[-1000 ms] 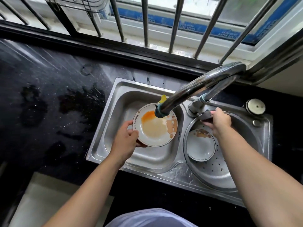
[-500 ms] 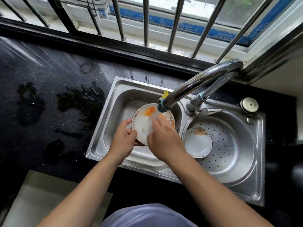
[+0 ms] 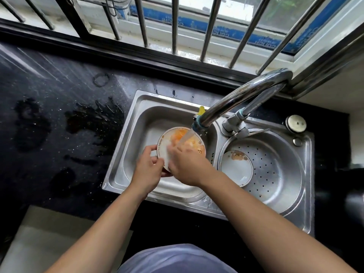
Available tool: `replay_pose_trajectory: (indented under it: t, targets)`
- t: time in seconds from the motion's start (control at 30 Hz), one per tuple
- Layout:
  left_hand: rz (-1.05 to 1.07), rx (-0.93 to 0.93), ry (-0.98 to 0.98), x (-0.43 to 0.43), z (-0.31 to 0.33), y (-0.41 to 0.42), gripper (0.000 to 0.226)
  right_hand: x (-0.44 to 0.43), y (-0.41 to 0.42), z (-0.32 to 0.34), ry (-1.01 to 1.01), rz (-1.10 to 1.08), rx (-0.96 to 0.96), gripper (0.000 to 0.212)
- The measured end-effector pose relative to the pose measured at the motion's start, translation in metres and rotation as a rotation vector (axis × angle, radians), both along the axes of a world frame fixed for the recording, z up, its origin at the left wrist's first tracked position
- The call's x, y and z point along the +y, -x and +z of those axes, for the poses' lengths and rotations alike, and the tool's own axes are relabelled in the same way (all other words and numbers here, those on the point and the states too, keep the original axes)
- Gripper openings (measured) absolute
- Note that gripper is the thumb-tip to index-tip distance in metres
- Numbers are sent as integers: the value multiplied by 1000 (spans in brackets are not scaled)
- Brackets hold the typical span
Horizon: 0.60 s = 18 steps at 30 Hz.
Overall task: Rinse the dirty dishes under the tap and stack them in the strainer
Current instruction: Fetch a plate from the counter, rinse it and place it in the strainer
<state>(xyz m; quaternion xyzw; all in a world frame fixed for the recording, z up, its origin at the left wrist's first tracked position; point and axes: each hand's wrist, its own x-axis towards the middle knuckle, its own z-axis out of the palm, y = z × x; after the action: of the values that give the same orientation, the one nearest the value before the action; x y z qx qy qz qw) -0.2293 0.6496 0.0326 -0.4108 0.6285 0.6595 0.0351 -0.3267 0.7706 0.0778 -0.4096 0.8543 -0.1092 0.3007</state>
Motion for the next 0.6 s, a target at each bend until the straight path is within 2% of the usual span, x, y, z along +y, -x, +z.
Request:
replay_pose_trajectory:
  t: [0.07, 0.13, 0.23, 0.33, 0.43, 0.6]
  targets:
    - [1, 5, 19, -3, 0, -1, 34, -1, -7, 2, 70, 119, -94, 43]
    - [28, 11, -11, -7, -2, -2, 36, 12, -13, 1, 78, 70, -201, 38]
    - [46, 1, -27, -8, -4, -3, 39, 29, -13, -3, -86, -73, -122, 27]
    - [37, 3, -40, -5, -4, -4, 38, 23, -7, -10, -159, -175, -56, 41]
    - [34, 7, -40, -3, -4, -3, 38, 11, -8, -8, -76, -149, -155, 62]
    - [54, 27, -48, -7, -2, -2, 37, 26, -22, -2, 21, -148, -223, 58]
